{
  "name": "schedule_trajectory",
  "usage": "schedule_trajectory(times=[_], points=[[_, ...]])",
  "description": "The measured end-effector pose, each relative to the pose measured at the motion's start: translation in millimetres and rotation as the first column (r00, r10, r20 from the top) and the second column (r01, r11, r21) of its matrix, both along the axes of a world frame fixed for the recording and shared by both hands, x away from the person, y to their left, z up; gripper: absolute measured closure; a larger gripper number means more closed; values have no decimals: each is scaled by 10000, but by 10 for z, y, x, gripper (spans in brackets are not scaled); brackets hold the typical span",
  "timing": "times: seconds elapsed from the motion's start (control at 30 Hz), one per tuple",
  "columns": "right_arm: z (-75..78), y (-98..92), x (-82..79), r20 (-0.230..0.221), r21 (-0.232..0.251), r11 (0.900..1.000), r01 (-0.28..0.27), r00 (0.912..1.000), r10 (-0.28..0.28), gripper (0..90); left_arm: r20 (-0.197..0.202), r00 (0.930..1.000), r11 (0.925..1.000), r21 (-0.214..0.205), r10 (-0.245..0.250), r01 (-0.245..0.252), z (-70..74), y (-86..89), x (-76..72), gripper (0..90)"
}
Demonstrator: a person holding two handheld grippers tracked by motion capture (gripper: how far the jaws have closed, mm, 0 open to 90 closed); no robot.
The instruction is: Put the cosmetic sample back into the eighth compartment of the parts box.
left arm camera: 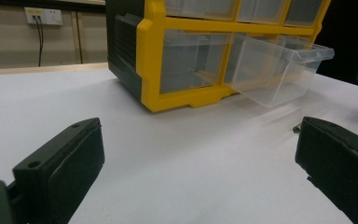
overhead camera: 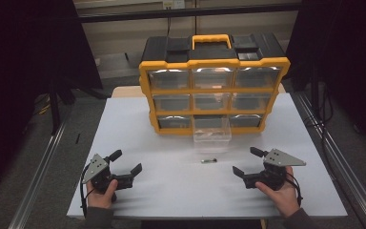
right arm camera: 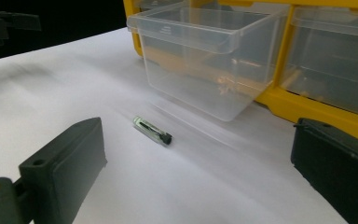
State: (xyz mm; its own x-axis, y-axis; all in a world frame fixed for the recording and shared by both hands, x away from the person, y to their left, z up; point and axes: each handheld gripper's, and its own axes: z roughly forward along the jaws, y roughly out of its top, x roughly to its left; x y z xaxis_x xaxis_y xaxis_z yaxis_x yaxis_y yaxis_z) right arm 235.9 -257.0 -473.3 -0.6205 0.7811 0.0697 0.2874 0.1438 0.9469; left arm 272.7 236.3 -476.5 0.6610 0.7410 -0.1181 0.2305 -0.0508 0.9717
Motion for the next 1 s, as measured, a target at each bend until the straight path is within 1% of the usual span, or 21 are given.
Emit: schedule_trajectory(times=[0.2,0.23,0.27,0.3,0.33,0.4,0.43,0.57,0.63,0.7,0.77,0.9,1.0], points=[[5,69,30,-19,-10,9999,-172,9999,172,22,46,10000,10000,59,35,-35,2,5,0,13],[4,84,35,-43,2,9999,-131,9999,131,22,10,10000,10000,3,13,-13,1,1,0,13],[4,95,45,-63,0,9997,-234,9997,234,22,-1,10000,10000,1,6,-6,-1,-1,1,13],[5,116,55,-132,3,9998,-222,9997,222,21,-31,10000,10000,-15,-68,68,-5,-4,4,13],[3,119,63,-112,6,9995,-315,9994,315,17,-24,10000,10000,6,-44,44,-4,-6,3,13],[2,129,69,-122,52,9994,-334,9994,334,17,-19,10000,10000,-3,-58,58,-4,-6,4,13],[7,144,77,-228,48,9994,-338,9992,339,17,-20,10000,10000,1,-53,53,-4,-5,4,13],[4,168,104,-242,99,9990,-426,9988,429,16,-18,10000,10000,-43,-84,84,-3,-3,5,13],[1,196,128,-387,97,9979,-640,9972,643,0,9,10000,10000,-17,-19,19,0,-2,3,13],[1,209,133,-425,114,9974,-714,9965,719,2,8,10000,10000,-10,-26,26,0,-1,3,13],[7,233,142,-428,14,9974,-715,9965,715,5,0,10000,10000,-9,-19,19,0,0,3,13],[15,280,171,-464,15,9958,-916,9947,916,7,-9,10000,10000,-41,-4,4,2,1,2,13],[17,296,182,-496,-8,9957,-930,9944,929,9,-11,10000,10000,-40,-12,12,1,-1,2,13]])
